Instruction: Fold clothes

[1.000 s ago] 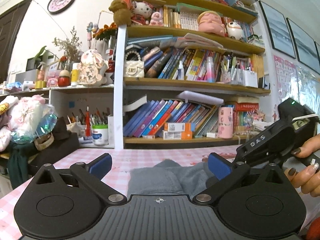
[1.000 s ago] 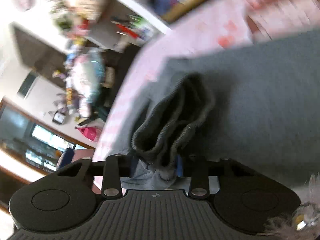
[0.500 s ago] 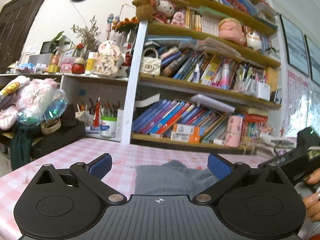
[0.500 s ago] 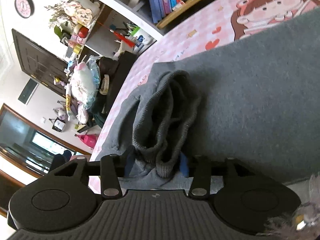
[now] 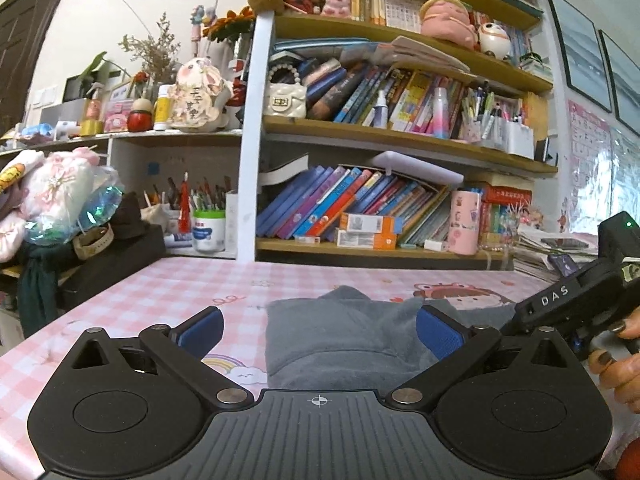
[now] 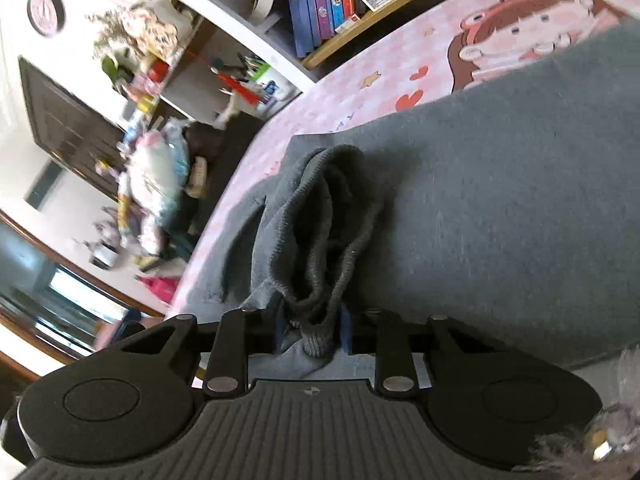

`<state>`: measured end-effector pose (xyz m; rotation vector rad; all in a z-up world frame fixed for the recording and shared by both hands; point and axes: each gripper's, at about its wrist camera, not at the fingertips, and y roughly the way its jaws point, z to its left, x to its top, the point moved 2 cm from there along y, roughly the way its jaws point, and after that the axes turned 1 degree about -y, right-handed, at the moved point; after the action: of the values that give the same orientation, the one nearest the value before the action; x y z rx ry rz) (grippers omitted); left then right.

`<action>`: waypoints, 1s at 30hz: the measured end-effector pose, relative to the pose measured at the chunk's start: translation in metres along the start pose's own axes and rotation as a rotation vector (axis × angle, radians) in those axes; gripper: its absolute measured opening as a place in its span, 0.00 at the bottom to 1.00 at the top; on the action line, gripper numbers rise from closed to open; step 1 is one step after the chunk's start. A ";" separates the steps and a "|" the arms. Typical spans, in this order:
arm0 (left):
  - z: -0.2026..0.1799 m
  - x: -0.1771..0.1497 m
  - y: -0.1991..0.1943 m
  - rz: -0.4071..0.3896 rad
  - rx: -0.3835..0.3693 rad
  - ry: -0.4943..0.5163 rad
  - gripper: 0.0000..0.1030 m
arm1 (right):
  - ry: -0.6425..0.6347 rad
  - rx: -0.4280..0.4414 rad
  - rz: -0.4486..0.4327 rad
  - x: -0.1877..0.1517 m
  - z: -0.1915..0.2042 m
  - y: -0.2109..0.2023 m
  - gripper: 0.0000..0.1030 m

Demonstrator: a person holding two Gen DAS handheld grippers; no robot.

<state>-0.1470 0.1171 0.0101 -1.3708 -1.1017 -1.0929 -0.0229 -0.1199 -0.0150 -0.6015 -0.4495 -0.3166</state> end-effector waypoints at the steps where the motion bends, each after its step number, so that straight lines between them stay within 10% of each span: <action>1: -0.001 0.000 0.000 0.003 -0.003 0.006 1.00 | 0.009 0.009 0.000 0.000 -0.001 0.000 0.26; 16: -0.021 -0.001 0.004 0.036 -0.056 0.052 1.00 | -0.198 -0.097 -0.078 -0.012 0.012 -0.048 0.60; 30: -0.057 -0.003 0.005 0.092 -0.084 0.098 1.00 | -0.242 -0.341 -0.131 -0.027 -0.036 -0.135 0.68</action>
<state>-0.1458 0.0603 0.0099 -1.4040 -0.9220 -1.1373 -0.0906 -0.2428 0.0091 -0.9511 -0.6763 -0.4525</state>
